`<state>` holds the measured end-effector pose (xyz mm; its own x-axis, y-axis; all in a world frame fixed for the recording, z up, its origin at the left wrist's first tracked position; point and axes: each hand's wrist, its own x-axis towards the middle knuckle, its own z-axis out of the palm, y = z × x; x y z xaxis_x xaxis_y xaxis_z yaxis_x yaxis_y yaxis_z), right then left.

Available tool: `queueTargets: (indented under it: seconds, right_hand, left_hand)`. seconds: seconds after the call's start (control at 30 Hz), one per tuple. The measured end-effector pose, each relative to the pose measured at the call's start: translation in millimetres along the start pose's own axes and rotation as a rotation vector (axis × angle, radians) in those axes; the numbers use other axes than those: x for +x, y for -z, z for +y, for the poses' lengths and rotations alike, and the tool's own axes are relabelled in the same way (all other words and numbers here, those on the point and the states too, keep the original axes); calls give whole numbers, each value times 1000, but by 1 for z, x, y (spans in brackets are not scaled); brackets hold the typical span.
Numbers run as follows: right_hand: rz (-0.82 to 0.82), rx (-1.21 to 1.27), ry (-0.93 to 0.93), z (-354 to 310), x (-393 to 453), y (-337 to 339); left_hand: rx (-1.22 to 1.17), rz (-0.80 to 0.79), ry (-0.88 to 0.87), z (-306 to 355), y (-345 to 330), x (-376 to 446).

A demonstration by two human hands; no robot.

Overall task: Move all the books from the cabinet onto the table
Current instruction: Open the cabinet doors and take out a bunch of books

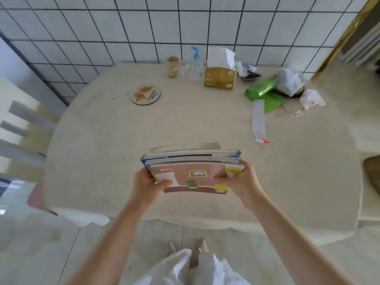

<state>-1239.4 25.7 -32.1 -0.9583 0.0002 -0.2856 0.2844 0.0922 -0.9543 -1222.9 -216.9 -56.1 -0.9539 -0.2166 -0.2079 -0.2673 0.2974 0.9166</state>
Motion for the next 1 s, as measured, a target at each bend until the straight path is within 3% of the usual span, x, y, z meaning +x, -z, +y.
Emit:
queueTargets:
  seconds: [0.13, 0.47, 0.73, 1.0]
  right_hand:
    - [-1, -8, 46, 10, 22, -16]
    - [-42, -41, 23, 48, 35, -42]
    - [-240, -293, 114, 65, 34, -40]
    - [-193, -274, 103, 83, 37, -36]
  left_hand:
    - [28, 14, -86, -7, 5, 13]
    - [-25, -34, -10, -57, 32, 44]
    - [-97, -163, -6, -74, 46, 45]
    - [-15, -83, -110, -85, 44, 46]
